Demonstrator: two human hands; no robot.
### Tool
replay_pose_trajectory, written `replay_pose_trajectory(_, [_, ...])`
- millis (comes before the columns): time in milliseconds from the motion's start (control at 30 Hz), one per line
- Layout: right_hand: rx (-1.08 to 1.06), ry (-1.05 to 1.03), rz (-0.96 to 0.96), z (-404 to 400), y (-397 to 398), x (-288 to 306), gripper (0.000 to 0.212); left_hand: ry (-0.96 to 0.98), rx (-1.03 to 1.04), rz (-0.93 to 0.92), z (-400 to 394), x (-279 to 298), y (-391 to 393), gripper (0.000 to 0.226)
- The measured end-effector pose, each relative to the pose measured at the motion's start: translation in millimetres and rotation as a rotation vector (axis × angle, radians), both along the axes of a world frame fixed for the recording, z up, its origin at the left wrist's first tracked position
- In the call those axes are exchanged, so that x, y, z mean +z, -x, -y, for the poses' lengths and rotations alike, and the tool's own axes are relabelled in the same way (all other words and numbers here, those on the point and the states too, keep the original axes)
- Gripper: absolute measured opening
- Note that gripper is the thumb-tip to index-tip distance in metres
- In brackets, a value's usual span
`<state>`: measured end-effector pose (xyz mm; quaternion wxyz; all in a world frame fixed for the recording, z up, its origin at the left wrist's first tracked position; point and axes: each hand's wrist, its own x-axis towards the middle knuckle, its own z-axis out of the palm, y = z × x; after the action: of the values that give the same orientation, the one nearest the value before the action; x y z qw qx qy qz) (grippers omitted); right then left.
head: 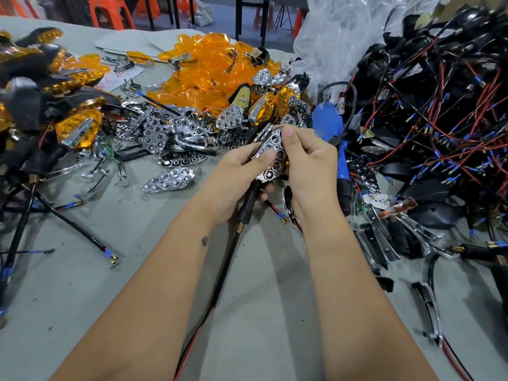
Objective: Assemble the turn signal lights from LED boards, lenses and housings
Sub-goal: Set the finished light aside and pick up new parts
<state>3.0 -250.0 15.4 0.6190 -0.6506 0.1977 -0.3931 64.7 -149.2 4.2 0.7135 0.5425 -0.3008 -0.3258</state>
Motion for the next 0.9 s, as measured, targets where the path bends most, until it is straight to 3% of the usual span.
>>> replay_pose_trajectory(333, [0.021, 0.124, 0.032, 2.6, 0.7, -2.7, 0.014, 0.122, 0.038, 0.027, 1.9, -5.5, -0.7, 0.015])
replay_pose_trajectory(467, [0.172, 0.087, 0.035, 4.4, 3.1, -1.2, 0.019, 0.042, 0.137, 0.225, -2.1, -2.5, -2.0, 0.037])
replay_pose_trajectory(600, [0.186, 0.079, 0.081, 6.2, 3.6, -1.4, 0.018, -0.009, 0.179, 0.374, -4.8, -1.4, 0.3, 0.035])
replay_pose_trajectory(900, [0.146, 0.053, 0.124, 1.2, 1.5, -3.3, 0.017, 0.001, 0.249, 0.29, -4.7, 3.7, 6.6, 0.027])
